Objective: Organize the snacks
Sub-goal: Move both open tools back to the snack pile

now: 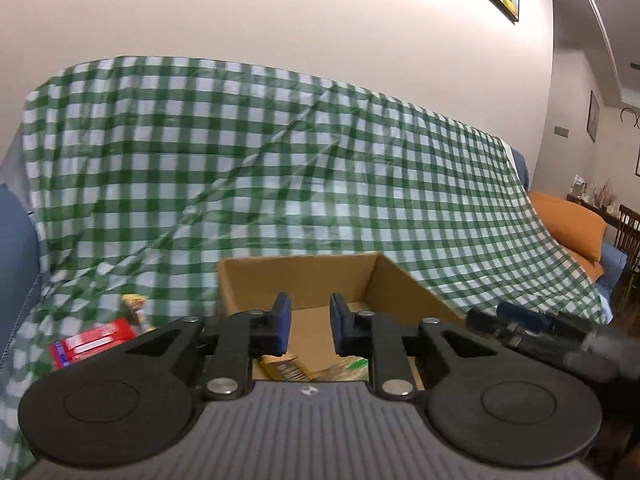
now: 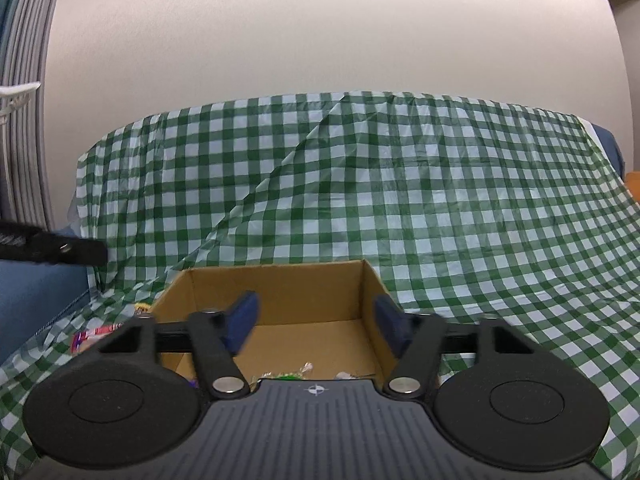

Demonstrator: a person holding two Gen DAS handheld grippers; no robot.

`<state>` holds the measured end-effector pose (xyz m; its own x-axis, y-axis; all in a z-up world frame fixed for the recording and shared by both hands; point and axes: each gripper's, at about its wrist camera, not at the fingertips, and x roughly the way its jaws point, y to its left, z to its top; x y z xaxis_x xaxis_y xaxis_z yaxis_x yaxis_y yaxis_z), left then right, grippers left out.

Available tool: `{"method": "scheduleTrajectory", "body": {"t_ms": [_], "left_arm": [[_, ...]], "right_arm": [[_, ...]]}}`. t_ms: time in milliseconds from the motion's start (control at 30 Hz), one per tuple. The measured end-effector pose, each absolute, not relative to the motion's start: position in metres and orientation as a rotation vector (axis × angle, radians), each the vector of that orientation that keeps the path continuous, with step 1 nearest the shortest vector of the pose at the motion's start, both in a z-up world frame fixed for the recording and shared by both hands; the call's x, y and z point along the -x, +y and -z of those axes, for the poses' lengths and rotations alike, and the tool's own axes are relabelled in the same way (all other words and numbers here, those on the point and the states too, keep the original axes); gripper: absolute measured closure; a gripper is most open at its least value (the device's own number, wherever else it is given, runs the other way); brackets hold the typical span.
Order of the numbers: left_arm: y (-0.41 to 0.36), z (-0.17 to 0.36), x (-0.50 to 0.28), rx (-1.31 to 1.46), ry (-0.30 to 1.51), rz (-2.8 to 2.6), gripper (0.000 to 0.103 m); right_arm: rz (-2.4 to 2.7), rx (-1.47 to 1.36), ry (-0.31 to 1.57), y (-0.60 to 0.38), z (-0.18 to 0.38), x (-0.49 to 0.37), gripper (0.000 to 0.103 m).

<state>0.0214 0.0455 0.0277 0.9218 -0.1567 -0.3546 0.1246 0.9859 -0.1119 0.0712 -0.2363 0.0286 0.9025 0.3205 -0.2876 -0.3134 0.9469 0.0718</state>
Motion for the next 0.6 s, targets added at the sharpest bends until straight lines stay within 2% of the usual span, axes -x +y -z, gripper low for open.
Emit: {"method": "scheduleTrajectory", "body": {"t_ms": [67,133,300,367,467,600], "left_arm": [[0.064,-0.014,-0.013,0.052,0.379,0.129,0.085],[0.085,0.001,-0.008,0.045,0.41,0.108,0.085],[0.137,0.04,0.001,0.003,0.47,0.029,0.085],[0.159,0.054,0.002,0.071,0.505,-0.015,0.085],[0.177,0.053,0.002,0.132,0.469,-0.026,0.085],[0.19,0.065,-0.017,0.194,0.514,-0.046,0.084]], "right_arm": [[-0.345,-0.008,0.309,-0.231,-0.028,-0.069,0.072],[-0.361,0.009,0.312,-0.225,-0.028,-0.066,0.078],[-0.371,-0.002,0.325,-0.221,-0.032,-0.058,0.078],[-0.375,-0.019,0.341,-0.22,-0.033,-0.058,0.078],[-0.383,-0.01,0.343,-0.215,-0.034,-0.056,0.077],[-0.399,0.007,0.346,-0.205,-0.037,-0.057,0.077]]}}
